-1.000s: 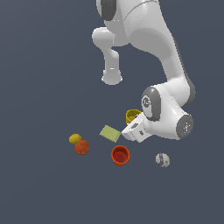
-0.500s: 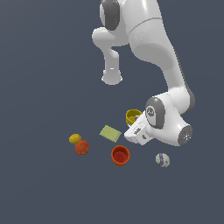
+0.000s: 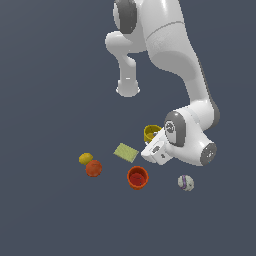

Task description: Pick up a designated object from a clutter of objects.

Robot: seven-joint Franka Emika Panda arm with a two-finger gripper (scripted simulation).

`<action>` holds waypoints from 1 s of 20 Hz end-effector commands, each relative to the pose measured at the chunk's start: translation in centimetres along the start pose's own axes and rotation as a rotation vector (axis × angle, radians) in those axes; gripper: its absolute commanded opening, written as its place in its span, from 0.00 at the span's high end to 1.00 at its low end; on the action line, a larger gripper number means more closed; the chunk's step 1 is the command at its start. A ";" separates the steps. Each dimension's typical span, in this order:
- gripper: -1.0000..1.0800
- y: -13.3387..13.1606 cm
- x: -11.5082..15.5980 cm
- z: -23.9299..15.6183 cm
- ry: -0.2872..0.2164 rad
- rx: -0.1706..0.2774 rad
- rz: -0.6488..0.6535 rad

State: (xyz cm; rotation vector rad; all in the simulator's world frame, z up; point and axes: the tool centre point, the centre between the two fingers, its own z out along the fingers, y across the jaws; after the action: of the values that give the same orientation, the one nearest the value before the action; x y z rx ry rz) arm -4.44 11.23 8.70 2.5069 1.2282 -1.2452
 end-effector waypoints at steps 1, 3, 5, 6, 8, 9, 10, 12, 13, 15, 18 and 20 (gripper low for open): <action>0.38 0.0 0.0 0.8 -0.001 0.001 -0.001; 0.38 0.0 0.0 1.3 -0.002 0.001 -0.002; 0.38 0.0 0.0 1.8 -0.003 0.001 -0.002; 0.38 0.0 0.0 1.9 -0.003 0.001 -0.002; 0.38 0.0 0.0 2.1 -0.003 0.001 -0.002; 0.38 0.0 0.0 2.1 -0.003 0.001 -0.002; 0.38 0.0 0.0 2.2 -0.003 0.000 -0.002; 1.00 0.0 0.0 2.2 -0.003 0.000 -0.002; 1.00 0.0 0.0 2.2 -0.003 0.000 -0.002; 1.00 0.0 0.0 2.2 -0.003 0.000 -0.002; 1.00 0.0 0.0 2.2 -0.003 0.000 -0.002; 1.00 0.0 0.0 2.2 -0.003 0.000 -0.002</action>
State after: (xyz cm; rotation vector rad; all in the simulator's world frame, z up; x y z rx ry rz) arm -5.77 10.39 7.26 2.5036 1.2306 -1.2492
